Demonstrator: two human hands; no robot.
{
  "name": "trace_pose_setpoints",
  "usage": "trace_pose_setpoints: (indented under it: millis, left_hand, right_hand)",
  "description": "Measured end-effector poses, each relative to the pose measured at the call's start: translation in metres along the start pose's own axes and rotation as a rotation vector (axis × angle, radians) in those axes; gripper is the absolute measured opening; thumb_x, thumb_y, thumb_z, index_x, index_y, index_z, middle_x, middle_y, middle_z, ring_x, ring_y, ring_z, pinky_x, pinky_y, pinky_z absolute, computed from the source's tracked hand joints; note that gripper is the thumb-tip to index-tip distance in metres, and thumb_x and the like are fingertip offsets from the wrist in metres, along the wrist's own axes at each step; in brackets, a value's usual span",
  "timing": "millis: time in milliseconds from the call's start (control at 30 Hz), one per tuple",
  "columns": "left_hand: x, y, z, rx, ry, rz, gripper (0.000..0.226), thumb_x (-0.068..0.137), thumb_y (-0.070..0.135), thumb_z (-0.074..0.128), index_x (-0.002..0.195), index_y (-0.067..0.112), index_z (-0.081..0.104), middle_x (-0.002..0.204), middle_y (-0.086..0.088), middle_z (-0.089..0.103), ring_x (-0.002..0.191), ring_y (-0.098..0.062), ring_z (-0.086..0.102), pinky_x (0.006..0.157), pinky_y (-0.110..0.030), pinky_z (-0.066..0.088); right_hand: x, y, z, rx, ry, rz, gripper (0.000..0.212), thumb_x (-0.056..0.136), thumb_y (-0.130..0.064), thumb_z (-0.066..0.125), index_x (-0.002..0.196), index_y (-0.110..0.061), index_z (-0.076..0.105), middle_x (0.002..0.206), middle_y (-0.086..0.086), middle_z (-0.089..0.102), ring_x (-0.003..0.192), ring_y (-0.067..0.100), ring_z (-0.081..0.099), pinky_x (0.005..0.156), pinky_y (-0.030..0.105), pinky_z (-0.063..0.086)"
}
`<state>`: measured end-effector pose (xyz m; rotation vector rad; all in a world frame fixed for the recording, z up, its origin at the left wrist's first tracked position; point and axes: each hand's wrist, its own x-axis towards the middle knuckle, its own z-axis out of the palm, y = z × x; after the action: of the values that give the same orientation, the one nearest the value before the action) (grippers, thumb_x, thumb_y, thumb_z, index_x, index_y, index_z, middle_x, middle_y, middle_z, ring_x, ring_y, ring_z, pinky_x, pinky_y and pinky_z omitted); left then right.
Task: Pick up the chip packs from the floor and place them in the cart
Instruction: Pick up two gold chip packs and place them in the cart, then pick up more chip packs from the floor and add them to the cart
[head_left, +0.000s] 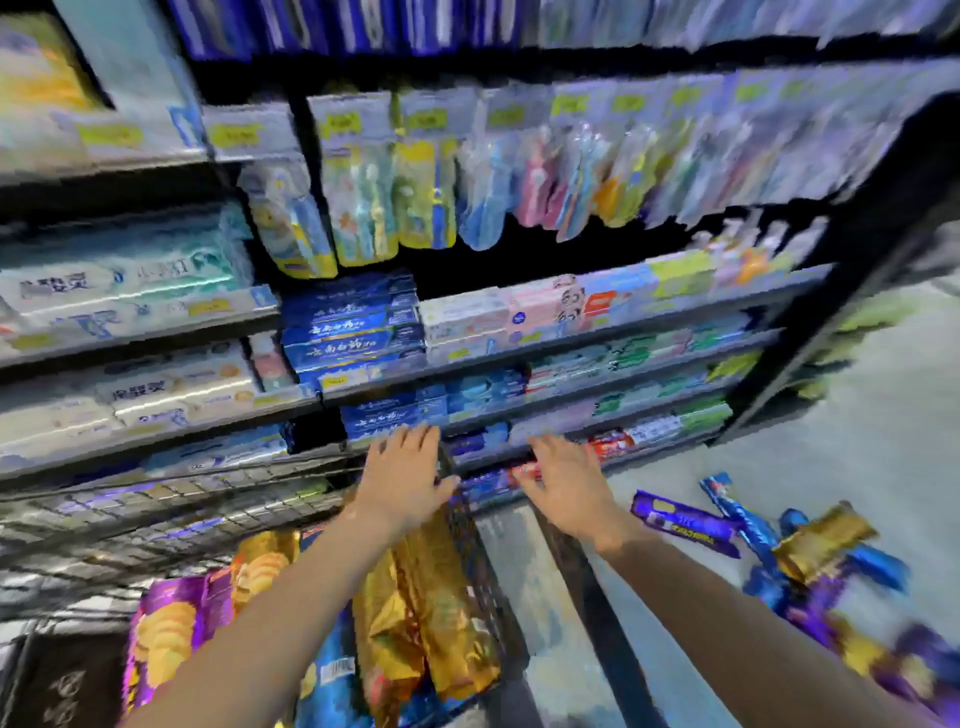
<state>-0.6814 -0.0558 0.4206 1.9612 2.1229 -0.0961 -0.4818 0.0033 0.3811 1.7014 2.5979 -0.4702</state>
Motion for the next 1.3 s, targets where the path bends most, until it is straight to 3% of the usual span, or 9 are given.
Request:
trace_pose_setpoints:
  millis: [267, 333, 600, 767, 800, 900, 1100, 1200, 1300]
  left_hand:
    - [0.054, 0.2, -0.041, 0.181, 0.037, 0.434, 0.07, 0.094, 0.053, 0.038, 0.148, 0.011, 0.023, 0.154, -0.009, 0.03, 0.14, -0.026, 0.031, 0.114, -0.041, 0.023]
    - [0.066, 0.255, -0.035, 0.157, 0.001, 0.497, 0.069, 0.093, 0.053, 0.04, 0.146, 0.011, 0.027, 0.151, -0.011, 0.034, 0.138, -0.027, 0.034, 0.113, -0.04, 0.027]
    - [0.092, 0.495, 0.04, 0.19, -0.185, 0.655, 0.066, 0.093, 0.052, 0.043, 0.139, 0.005, 0.034, 0.143, -0.015, 0.042, 0.132, -0.029, 0.04, 0.107, -0.038, 0.036]
    - [0.093, 0.63, 0.101, 0.194, -0.317, 0.708, 0.06, 0.092, 0.05, 0.045, 0.138, 0.01, 0.04, 0.143, -0.012, 0.045, 0.132, -0.028, 0.042, 0.104, -0.036, 0.035]
    - [0.092, 0.651, 0.112, 0.191, -0.35, 0.716, 0.059, 0.092, 0.05, 0.045, 0.136, 0.011, 0.041, 0.142, -0.011, 0.046, 0.131, -0.028, 0.043, 0.104, -0.036, 0.036]
    - [0.092, 0.701, 0.15, 0.202, -0.459, 0.709, 0.065, 0.089, 0.053, 0.039, 0.137, 0.009, 0.04, 0.141, -0.013, 0.046, 0.13, -0.028, 0.044, 0.105, -0.037, 0.038]
    - [0.114, 0.753, 0.26, 0.258, -0.649, 0.641, 0.059, 0.093, 0.05, 0.04, 0.138, 0.011, 0.037, 0.141, -0.008, 0.045, 0.13, -0.027, 0.042, 0.103, -0.036, 0.038]
    - [0.132, 0.77, 0.331, 0.266, -0.726, 0.608, 0.052, 0.094, 0.047, 0.042, 0.135, 0.015, 0.039, 0.134, -0.007, 0.049, 0.124, -0.027, 0.045, 0.098, -0.036, 0.041]
    - [0.152, 0.788, 0.417, 0.276, -0.775, 0.592, 0.048, 0.095, 0.044, 0.04, 0.133, 0.016, 0.039, 0.132, -0.006, 0.049, 0.123, -0.025, 0.045, 0.096, -0.035, 0.041]
  right_hand:
    - [-0.108, 0.18, -0.064, 0.002, 0.121, 0.457, 0.06, 0.095, -0.05, 0.038, 0.146, -0.018, 0.032, 0.15, 0.008, 0.036, 0.139, 0.025, 0.034, 0.115, 0.047, 0.018]
    - [-0.141, 0.227, -0.067, 0.044, 0.139, 0.564, 0.07, 0.089, -0.059, 0.027, 0.143, -0.017, 0.037, 0.147, 0.01, 0.04, 0.137, 0.027, 0.037, 0.114, 0.046, 0.02]
    - [-0.271, 0.446, -0.05, 0.096, 0.069, 0.925, 0.057, 0.092, -0.05, 0.044, 0.138, -0.016, 0.041, 0.14, 0.011, 0.045, 0.132, 0.029, 0.041, 0.11, 0.046, 0.026]
    - [-0.341, 0.575, -0.009, 0.202, -0.042, 1.086, 0.08, 0.089, -0.069, 0.018, 0.138, -0.011, 0.043, 0.132, 0.014, 0.049, 0.123, 0.034, 0.047, 0.103, 0.048, 0.038]
    - [-0.352, 0.595, -0.002, 0.241, -0.056, 1.139, 0.077, 0.089, -0.067, 0.024, 0.139, -0.011, 0.041, 0.136, 0.015, 0.048, 0.126, 0.034, 0.045, 0.104, 0.047, 0.038]
    - [-0.375, 0.639, 0.017, 0.321, -0.076, 1.248, 0.067, 0.089, -0.057, 0.046, 0.141, -0.016, 0.039, 0.145, 0.014, 0.042, 0.132, 0.032, 0.042, 0.107, 0.046, 0.035]
    - [-0.382, 0.703, 0.084, 0.53, -0.08, 1.408, 0.065, 0.086, -0.059, 0.052, 0.134, -0.015, 0.043, 0.132, 0.011, 0.053, 0.124, 0.03, 0.05, 0.102, 0.043, 0.041]
    - [-0.375, 0.733, 0.14, 0.696, -0.022, 1.51, 0.075, 0.082, -0.06, 0.055, 0.139, -0.014, 0.039, 0.132, 0.013, 0.054, 0.123, 0.033, 0.051, 0.099, 0.043, 0.043]
    - [-0.359, 0.768, 0.222, 0.931, 0.13, 1.608, 0.1, 0.059, -0.077, 0.059, 0.136, -0.016, 0.04, 0.127, 0.014, 0.057, 0.12, 0.035, 0.054, 0.1, 0.05, 0.043]
